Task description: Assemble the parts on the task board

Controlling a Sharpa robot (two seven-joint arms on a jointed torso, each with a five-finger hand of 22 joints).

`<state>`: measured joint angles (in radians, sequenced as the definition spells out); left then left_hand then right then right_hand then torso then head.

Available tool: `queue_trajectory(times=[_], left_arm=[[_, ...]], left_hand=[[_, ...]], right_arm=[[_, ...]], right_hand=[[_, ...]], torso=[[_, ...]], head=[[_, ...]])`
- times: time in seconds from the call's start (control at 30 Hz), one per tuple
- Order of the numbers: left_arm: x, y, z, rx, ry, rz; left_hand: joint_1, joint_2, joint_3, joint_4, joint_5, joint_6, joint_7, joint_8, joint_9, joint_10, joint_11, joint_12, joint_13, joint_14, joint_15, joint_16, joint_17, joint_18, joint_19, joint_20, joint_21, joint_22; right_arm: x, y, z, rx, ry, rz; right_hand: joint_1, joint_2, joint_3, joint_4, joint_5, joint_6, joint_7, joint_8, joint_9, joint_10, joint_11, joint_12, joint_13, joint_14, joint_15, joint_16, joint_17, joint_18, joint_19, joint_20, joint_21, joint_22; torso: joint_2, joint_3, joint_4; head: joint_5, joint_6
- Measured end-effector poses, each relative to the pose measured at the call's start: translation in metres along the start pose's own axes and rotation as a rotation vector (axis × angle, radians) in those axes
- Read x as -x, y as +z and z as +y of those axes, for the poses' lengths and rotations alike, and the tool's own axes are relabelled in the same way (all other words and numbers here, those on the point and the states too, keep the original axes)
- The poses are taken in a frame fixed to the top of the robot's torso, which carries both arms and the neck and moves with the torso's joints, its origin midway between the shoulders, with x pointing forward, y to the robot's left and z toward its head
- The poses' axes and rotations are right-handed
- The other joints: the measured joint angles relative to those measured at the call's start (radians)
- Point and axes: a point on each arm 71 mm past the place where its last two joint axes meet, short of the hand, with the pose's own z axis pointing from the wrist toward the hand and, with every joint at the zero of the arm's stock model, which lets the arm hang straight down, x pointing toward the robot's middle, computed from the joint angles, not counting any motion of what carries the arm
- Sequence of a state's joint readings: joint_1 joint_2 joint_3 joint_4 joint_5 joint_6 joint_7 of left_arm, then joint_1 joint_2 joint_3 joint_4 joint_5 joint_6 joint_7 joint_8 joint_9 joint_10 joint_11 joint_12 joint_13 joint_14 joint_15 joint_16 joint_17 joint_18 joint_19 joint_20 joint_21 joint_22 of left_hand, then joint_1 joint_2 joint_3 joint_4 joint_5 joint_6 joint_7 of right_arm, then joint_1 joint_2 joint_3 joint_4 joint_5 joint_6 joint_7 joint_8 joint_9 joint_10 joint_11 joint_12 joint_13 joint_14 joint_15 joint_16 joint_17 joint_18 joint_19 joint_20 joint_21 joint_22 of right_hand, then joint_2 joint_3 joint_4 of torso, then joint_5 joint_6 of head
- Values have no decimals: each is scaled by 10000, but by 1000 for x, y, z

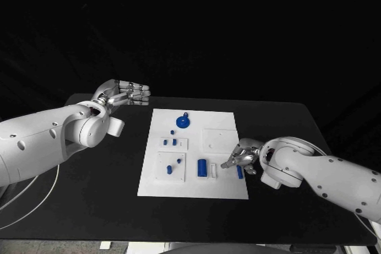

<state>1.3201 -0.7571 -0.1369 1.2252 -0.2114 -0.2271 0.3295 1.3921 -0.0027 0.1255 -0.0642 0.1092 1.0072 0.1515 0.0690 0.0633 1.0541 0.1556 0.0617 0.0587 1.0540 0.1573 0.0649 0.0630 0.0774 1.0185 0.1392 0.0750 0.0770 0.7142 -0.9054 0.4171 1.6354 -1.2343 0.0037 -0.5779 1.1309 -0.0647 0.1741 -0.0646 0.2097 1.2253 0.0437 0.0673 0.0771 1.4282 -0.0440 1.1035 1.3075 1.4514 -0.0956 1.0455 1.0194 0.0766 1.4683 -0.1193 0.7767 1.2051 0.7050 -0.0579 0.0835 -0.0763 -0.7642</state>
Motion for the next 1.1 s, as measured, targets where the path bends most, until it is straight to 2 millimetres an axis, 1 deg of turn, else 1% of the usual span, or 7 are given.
queue_trajectory(times=[0.23,0.33,0.5,0.63,0.67,0.8,1.1], left_arm=[[0,-1,0,6,1,5],[0,-2,1,13,-3,27],[-1,-2,1,35,4,48],[-1,-3,2,53,8,72],[-1,-3,2,59,10,76],[-1,-3,3,77,16,79],[0,-4,4,106,21,88]], left_hand=[[0,0,0,0,0,0,0,0,0,0,0,0,0,0,0,0,0,0,0,0,0,0],[0,0,0,0,0,0,0,0,0,0,0,0,0,0,0,0,0,0,0,0,0,0],[0,0,0,0,0,0,0,0,0,0,0,0,0,0,0,0,0,0,0,0,0,1],[0,0,-27,27,-51,0,0,0,0,0,0,0,0,0,0,0,0,1,0,0,0,1],[0,0,-26,27,-51,0,0,0,0,0,0,0,0,0,0,0,0,0,0,0,0,1],[0,0,-27,27,-51,0,0,0,0,0,0,0,0,0,0,0,0,0,0,0,0,1],[0,0,-27,27,-51,0,0,0,0,0,0,0,0,0,0,0,0,0,0,0,0,1]], right_arm=[[21,-1,-27,-714,-118,-581],[27,-1,-37,-1041,-193,-747],[31,-2,-43,-1336,-364,-872],[31,-1,-45,-1607,-582,-889],[30,0,-45,-1696,-656,-877],[24,3,-48,-1948,-921,-808],[6,9,-46,-2138,-1418,-384]], right_hand=[[93,-357,188,489,-355,0,0,0,0,12,12,0,0,0,0,0,0,1,0,0,59,22],[145,-408,211,655,-355,0,0,0,1,-9,33,0,0,0,0,0,-4,0,0,0,59,30],[111,-577,243,943,-599,0,1,0,7,-24,48,0,0,0,0,0,-36,1,0,0,26,37],[21,-923,262,1535,-943,-136,94,0,14,-63,87,-80,0,0,0,-28,-67,0,0,0,-84,34],[53,-1055,259,1796,-1071,-171,99,0,15,-96,119,-124,0,-31,30,-77,-88,1,0,0,-117,26],[-60,-1217,263,2361,-1437,-263,121,0,21,-96,120,-129,0,-32,31,-117,-102,1,-36,35,-173,4],[-237,-1527,27,2898,-1563,-348,133,0,20,-132,156,-166,0,-32,31,-157,-94,0,-36,35,-214,4]], torso=[[-2,2,6],[0,2,10],[2,1,20],[7,-12,32],[7,-16,37],[8,-23,37],[8,-26,43]], head=[[-139,28],[-169,32],[-220,38],[-256,39],[-265,39],[-267,36],[-225,12]])
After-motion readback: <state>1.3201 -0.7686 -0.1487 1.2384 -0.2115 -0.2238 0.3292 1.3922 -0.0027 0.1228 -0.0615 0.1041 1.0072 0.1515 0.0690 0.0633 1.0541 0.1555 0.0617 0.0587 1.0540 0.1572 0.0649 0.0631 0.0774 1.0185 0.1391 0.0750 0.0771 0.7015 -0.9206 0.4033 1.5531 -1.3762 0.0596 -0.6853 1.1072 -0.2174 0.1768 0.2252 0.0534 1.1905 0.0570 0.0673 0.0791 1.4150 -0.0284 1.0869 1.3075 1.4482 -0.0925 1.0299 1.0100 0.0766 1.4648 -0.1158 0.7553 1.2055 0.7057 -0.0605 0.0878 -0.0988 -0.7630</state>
